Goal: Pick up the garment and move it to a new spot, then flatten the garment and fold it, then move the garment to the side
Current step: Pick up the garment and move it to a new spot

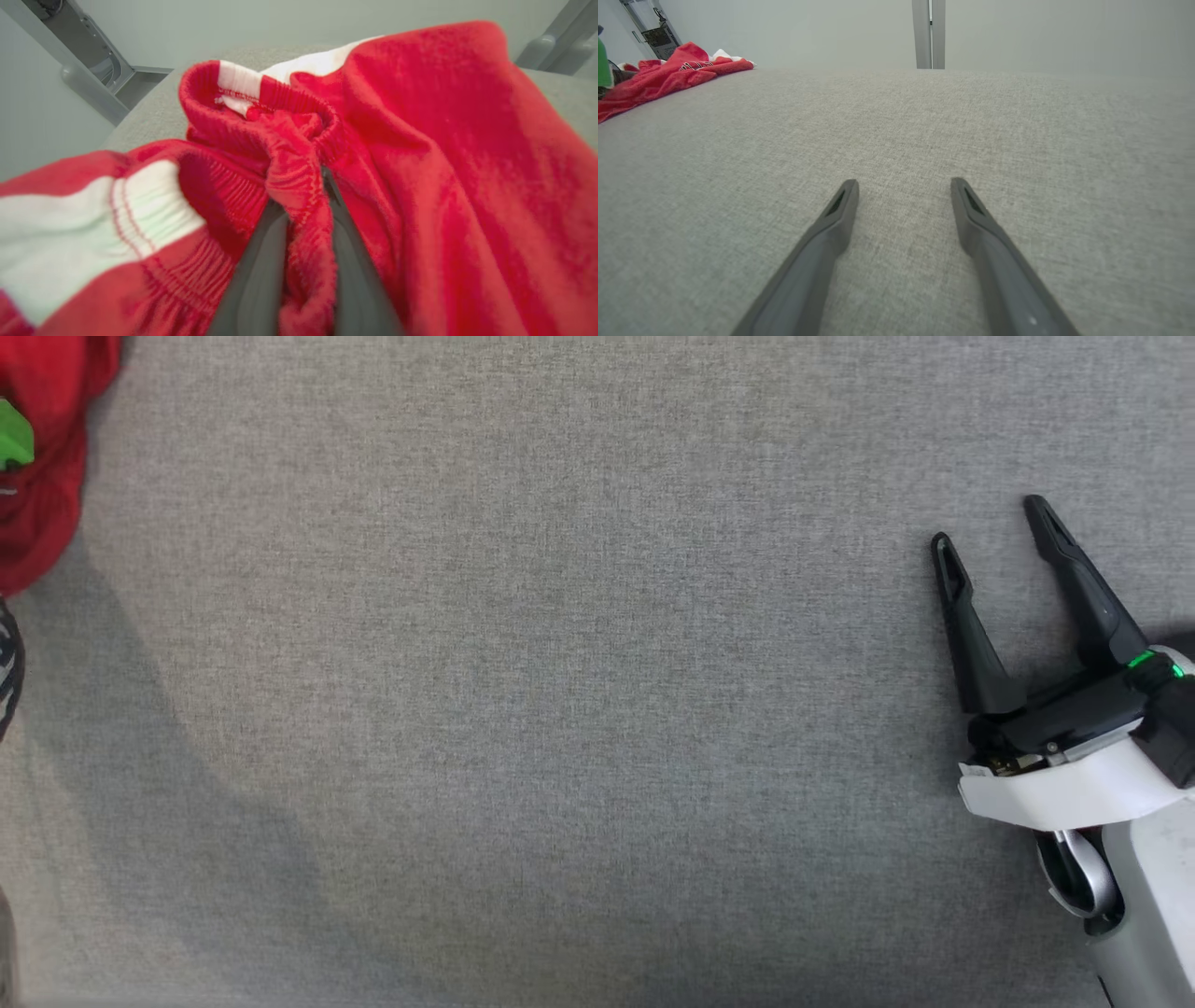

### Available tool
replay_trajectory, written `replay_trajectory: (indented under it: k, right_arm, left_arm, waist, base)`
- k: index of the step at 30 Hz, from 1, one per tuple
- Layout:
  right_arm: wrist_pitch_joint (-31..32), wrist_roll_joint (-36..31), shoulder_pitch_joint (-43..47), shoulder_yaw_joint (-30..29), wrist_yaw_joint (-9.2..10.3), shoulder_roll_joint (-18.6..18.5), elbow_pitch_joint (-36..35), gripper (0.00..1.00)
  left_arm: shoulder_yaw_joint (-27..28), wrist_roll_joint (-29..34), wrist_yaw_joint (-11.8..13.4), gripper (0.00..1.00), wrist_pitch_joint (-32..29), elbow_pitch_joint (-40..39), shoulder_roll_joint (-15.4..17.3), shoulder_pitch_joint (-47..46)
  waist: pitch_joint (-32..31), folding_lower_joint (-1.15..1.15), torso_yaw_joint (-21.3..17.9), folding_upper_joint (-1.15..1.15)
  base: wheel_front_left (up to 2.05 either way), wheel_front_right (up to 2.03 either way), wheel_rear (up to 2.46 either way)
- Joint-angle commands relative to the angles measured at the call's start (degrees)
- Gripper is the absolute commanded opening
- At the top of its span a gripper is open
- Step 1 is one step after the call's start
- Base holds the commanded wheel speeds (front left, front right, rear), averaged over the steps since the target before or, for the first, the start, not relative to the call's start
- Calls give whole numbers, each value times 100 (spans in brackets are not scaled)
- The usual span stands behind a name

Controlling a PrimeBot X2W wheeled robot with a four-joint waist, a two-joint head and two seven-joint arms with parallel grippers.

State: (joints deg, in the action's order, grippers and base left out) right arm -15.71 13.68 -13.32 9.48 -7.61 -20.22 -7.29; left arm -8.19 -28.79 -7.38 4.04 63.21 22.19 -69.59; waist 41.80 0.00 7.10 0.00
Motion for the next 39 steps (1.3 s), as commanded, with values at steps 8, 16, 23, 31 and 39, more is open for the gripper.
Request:
replay_trajectory:
  k: [8, 16, 23, 31, 39]
  right_arm:
    - [62, 163, 109, 164, 17, 407, 457, 100]
    - [57, 245, 358, 229, 17, 754, 617, 100]
    - [56, 300, 597, 217, 17, 989, 690, 100]
    - [56, 320, 875, 90, 17, 1064, 673, 100]
    - [56, 326, 948, 51, 17, 1093, 612, 100]
  left_arm:
    - [-1036, -421, -16, 0, 935, -819, 621, 699]
    - [-1873, -462, -7, 0, 1093, -1987, 1054, 1321]
    - [-2124, -306, 91, 0, 973, -3268, 1177, 1837]
    - [-2537, -142, 361, 0, 341, -5188, 1168, 2354]
    - [-3215, 155, 468, 0, 51, -6030, 960, 2894]
  waist:
    - [-1222, 0, -355, 0]
    - [-2283, 0, -788, 0]
    - [-2924, 0, -1332, 0]
    - [-3260, 0, -1782, 0]
    - [-3294, 0, -2085, 0]
  base:
    - [0, 0, 0]
    - [0, 0, 0]
    - [0, 0, 0]
    - [0, 0, 0]
    - [0, 0, 0]
